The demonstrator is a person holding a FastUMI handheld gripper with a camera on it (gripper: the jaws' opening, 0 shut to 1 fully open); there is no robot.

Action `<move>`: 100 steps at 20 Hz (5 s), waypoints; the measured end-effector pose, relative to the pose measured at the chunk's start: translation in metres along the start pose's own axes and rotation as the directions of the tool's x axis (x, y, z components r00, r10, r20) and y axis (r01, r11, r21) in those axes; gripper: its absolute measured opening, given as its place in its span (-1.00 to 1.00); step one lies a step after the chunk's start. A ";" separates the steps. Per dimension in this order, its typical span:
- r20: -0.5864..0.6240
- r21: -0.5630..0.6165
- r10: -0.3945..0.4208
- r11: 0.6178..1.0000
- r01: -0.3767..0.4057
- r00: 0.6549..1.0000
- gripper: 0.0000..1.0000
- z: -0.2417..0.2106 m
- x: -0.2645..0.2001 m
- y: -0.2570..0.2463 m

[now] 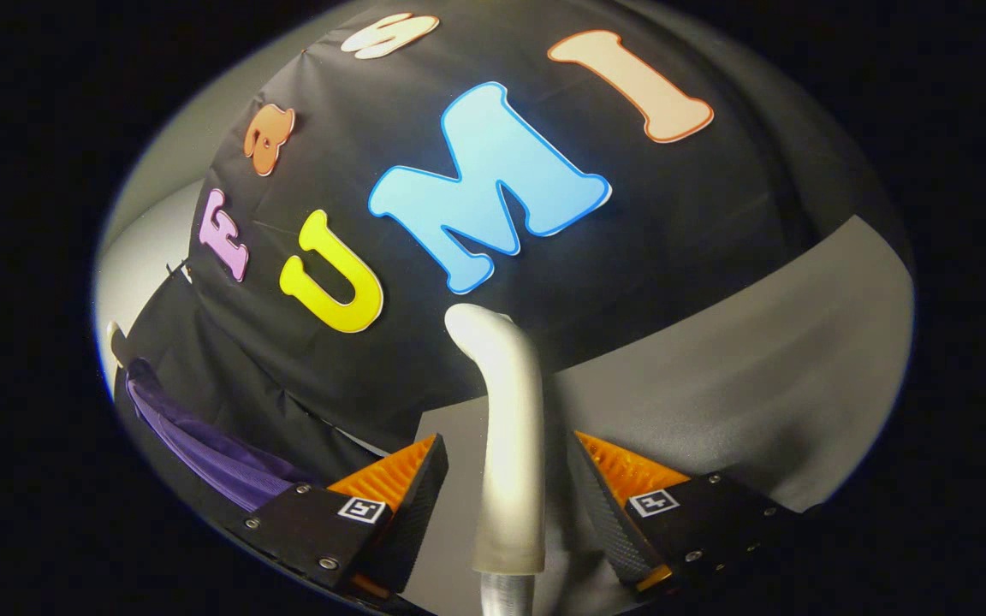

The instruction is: Iron the clothes twice with a garment steamer, once on the left side and once on the right side.

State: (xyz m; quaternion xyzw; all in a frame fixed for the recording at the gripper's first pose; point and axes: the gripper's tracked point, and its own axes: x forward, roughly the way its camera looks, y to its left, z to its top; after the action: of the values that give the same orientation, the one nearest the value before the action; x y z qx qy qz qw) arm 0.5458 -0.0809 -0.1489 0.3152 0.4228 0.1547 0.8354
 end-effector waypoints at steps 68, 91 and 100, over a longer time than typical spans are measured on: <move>0.653 -0.599 0.333 0.777 0.195 0.681 -0.33 -0.309 -0.242 0.334; 0.507 -0.655 0.220 0.727 0.206 0.833 -0.32 -0.331 -0.094 0.334; 0.453 -0.640 0.106 0.730 0.240 0.885 -0.31 -0.384 -0.071 0.268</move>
State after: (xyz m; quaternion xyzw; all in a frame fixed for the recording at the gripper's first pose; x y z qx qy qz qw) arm 0.1971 0.2355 -0.0999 -0.0013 0.1378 0.1879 0.9725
